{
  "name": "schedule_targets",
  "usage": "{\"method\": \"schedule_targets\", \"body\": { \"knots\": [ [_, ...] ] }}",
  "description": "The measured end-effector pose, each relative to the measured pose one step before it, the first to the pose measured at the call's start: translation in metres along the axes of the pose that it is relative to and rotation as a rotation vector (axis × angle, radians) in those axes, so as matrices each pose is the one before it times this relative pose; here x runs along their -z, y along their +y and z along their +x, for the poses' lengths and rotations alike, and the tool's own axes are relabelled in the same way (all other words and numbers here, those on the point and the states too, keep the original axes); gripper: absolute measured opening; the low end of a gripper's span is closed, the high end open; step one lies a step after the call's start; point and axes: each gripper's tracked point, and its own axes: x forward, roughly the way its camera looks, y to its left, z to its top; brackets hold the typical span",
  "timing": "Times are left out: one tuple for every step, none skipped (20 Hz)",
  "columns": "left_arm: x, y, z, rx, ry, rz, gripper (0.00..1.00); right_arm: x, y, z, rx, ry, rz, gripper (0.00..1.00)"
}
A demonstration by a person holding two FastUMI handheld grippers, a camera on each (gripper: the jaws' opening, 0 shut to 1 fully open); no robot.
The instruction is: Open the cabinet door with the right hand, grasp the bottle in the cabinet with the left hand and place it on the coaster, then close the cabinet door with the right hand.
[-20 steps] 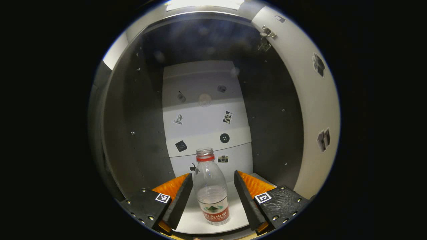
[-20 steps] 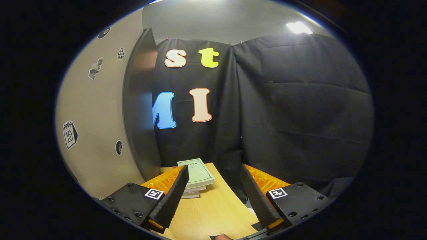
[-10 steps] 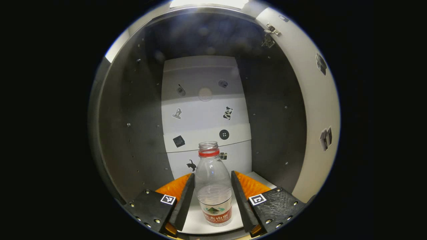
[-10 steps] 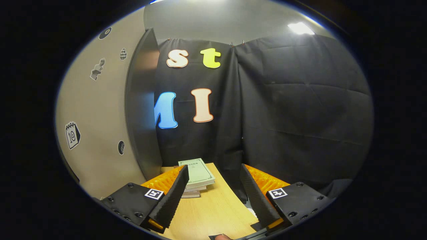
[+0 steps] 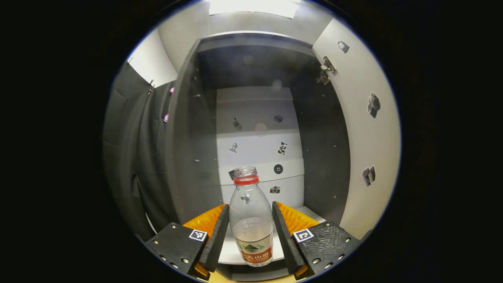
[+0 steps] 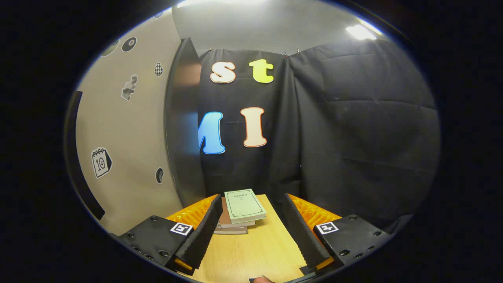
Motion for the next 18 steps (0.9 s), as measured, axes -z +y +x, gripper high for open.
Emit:
{"method": "schedule_targets", "body": {
  "knots": [
    [-0.00149,0.00451,-0.00946,-0.01166,-0.00195,0.00304,0.62,-0.00054,0.00135,-0.00109,-0.01301,0.00056,-0.00223,0.98],
    [0.00011,0.00517,-0.00967,-0.01265,-0.00068,0.00051,0.62,0.00041,0.00246,-0.00056,-0.01361,0.00129,-0.00277,0.98],
    [0.00012,0.00561,-0.01058,-0.01238,-0.00047,-0.00114,0.62,0.00029,0.00198,-0.00205,-0.01364,0.00117,-0.00332,0.98],
    [0.00119,0.00616,-0.00979,-0.01309,0.0012,-0.00233,0.62,0.00035,0.00248,-0.00178,-0.01396,0.00142,-0.00495,0.98],
    [0.00178,0.00491,-0.01043,-0.01154,0.00276,-0.00412,0.62,0.00053,0.00153,-0.00245,-0.01072,0.00026,-0.00425,0.98],
    [0.0025,0.00529,-0.01181,-0.01067,0.00222,-0.00603,0.62,0.00109,0.00156,-0.00102,-0.01106,0.00206,-0.00431,0.98],
    [0.00307,0.00398,-0.01004,-0.0097,0.00253,-0.0046,0.62,0.00159,0.00095,-0.00282,-0.0099,0.00309,-0.00368,0.98],
    [0.00469,0.00555,-0.00866,-0.01158,0.00195,-0.00448,0.6,0.00211,0.00092,-0.00074,-0.00872,0.00331,-0.00178,0.98],
    [0.00523,0.00414,-0.00976,-0.00969,0.00382,-0.00457,0.6,0.00189,0.00075,-0.00275,-0.00853,0.00354,0.00031,0.98],
    [0.00569,0.00463,-0.01008,-0.00938,0.00379,-0.00479,0.6,0.00131,0.00187,-0.0009,-0.00908,0.00356,0.00142,0.98],
    [0.00564,0.00333,-0.00889,-0.0075,0.0057,-0.00193,0.6,0.0013,0.00132,-0.00293,-0.00816,0.0029,0.00158,0.98],
    [0.00728,0.0034,-0.00824,-0.0095,0.00548,-0.00043,0.62,0.00242,0.00037,-0.00093,-0.0071,0.00357,0.0002,0.98],
    [0.00721,0.00336,-0.00758,-0.00711,0.00713,0.00047,0.62,0.00086,0.00073,-0.00309,-0.00448,0.00208,-0.00056,0.98],
    [0.008,0.00306,-0.00783,-0.00831,0.00798,-0.00087,0.62,0.00094,0.00065,-0.00129,-0.00422,0.00099,-0.00017,0.98],
    [0.00877,0.00321,-0.00765,-0.00842,0.01019,-0.00292,0.62,0.00094,0.00138,-0.00261,-0.00511,0.00134,0.0015,0.98],
    [0.00897,0.0027,-0.00844,-0.00672,0.00938,-0.00462,0.62,0.00244,0.00082,-0.00058,-0.00479,0.00183,0.00189,0.93],
    [0.00738,0.0032,-0.00731,-0.0094,0.00774,-0.00734,0.62,0.00093,0.00069,-0.00199,-0.0036,0.00141,0.00186,0.98],
    [0.00802,0.00366,-0.00599,-0.00833,0.0066,-0.00853,0.62,0.00179,0.0003,-0.00144,-0.00365,0.00112,0.00143,0.98]
  ]
}}
